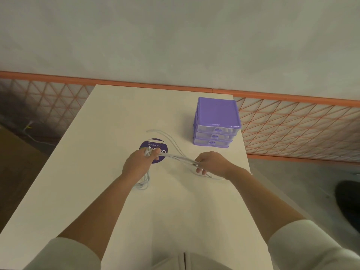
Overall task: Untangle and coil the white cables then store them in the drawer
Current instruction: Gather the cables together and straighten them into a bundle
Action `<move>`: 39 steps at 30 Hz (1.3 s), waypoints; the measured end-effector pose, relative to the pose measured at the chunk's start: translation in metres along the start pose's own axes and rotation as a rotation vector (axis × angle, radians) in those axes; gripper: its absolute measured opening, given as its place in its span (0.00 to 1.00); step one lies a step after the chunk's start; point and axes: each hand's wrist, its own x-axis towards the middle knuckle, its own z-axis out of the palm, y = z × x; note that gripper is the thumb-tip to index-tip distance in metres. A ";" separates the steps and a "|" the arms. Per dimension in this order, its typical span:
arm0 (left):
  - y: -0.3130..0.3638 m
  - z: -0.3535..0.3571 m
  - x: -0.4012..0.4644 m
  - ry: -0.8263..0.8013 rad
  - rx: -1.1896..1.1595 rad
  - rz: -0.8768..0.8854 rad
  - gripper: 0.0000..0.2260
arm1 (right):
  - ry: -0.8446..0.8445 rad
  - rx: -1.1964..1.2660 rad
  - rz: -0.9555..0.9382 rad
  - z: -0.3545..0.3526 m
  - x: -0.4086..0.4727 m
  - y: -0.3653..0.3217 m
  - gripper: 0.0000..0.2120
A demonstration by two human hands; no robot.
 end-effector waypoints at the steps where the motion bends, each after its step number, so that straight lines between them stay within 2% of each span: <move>1: -0.001 0.000 -0.001 0.010 0.015 0.003 0.19 | 0.008 -0.027 -0.005 0.002 0.000 0.003 0.05; 7: -0.003 -0.004 -0.005 0.040 0.076 0.049 0.19 | 0.112 -0.038 -0.065 0.008 0.001 0.014 0.06; 13: -0.002 -0.006 -0.007 0.020 0.103 0.048 0.19 | 0.125 0.097 -0.081 -0.005 0.000 0.015 0.09; 16: -0.003 -0.004 -0.008 0.015 0.128 0.047 0.20 | 0.152 0.046 -0.100 -0.009 0.000 0.012 0.07; 18: -0.003 -0.004 -0.008 0.014 0.118 0.042 0.20 | 0.128 0.095 -0.056 -0.009 0.000 0.010 0.07; 21: -0.002 -0.003 -0.008 0.016 0.122 0.039 0.20 | 0.018 0.269 0.069 -0.005 0.000 0.011 0.13; 23: -0.003 -0.002 -0.009 0.019 0.118 0.034 0.20 | -0.014 0.214 0.094 -0.002 -0.001 0.013 0.18; 26: -0.001 -0.001 -0.009 0.023 0.106 0.023 0.19 | -0.011 -0.046 0.041 0.002 -0.001 0.017 0.21; 30: -0.003 0.000 -0.007 0.017 0.125 0.028 0.19 | -0.149 -0.213 0.033 0.003 -0.003 0.023 0.19; 32: -0.004 0.000 -0.005 0.019 0.124 0.032 0.20 | -0.179 -0.280 0.055 0.005 -0.003 0.027 0.13; 33: -0.003 0.000 -0.005 0.022 0.123 0.036 0.20 | -0.157 -0.338 0.057 0.006 -0.002 0.031 0.12; 37: -0.004 -0.003 -0.003 0.028 0.114 0.040 0.19 | 0.059 -0.494 0.022 0.008 -0.006 0.047 0.20; 39: -0.007 -0.004 -0.003 0.032 0.116 0.031 0.19 | 0.220 -0.343 -0.053 0.009 -0.011 0.053 0.18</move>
